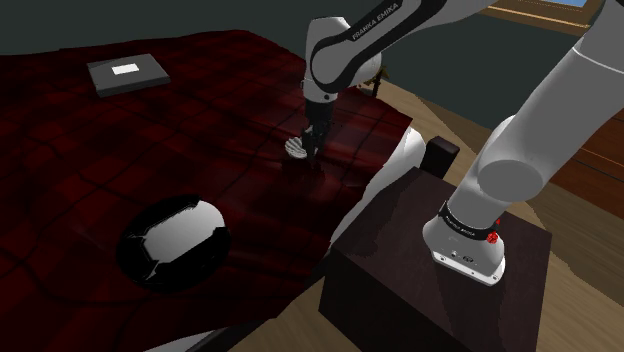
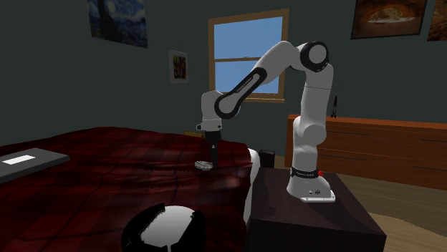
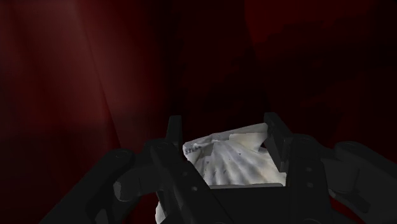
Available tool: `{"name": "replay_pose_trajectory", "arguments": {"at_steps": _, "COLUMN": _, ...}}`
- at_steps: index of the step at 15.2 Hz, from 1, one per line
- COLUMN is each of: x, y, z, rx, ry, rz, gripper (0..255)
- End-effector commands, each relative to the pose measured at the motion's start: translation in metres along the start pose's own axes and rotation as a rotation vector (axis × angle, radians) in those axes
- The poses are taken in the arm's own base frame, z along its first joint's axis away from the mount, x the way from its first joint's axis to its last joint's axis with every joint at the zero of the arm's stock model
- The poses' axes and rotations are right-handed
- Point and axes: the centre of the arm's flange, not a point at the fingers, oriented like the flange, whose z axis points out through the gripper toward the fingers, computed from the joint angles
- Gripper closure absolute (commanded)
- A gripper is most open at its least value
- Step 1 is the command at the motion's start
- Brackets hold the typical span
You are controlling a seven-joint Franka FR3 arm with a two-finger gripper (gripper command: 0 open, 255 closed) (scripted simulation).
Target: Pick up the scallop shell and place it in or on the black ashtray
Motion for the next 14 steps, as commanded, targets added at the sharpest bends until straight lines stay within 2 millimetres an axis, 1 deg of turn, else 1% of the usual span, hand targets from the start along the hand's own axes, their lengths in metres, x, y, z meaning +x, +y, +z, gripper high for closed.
{"name": "replay_pose_trajectory", "arguments": {"at_steps": 1, "x": 0.0, "y": 0.0, "z": 0.0, "rx": 0.0, "ry": 0.0, "rz": 0.0, "gripper": 255}}
{"name": "replay_pose_trajectory", "arguments": {"at_steps": 6, "x": 0.0, "y": 0.0, "z": 0.0, "rx": 0.0, "ry": 0.0, "rz": 0.0, "gripper": 255}}
{"name": "replay_pose_trajectory", "arguments": {"at_steps": 14, "x": -0.003, "y": -0.007, "z": -0.041, "rx": 0.0, "ry": 0.0, "rz": 0.0, "gripper": 255}}
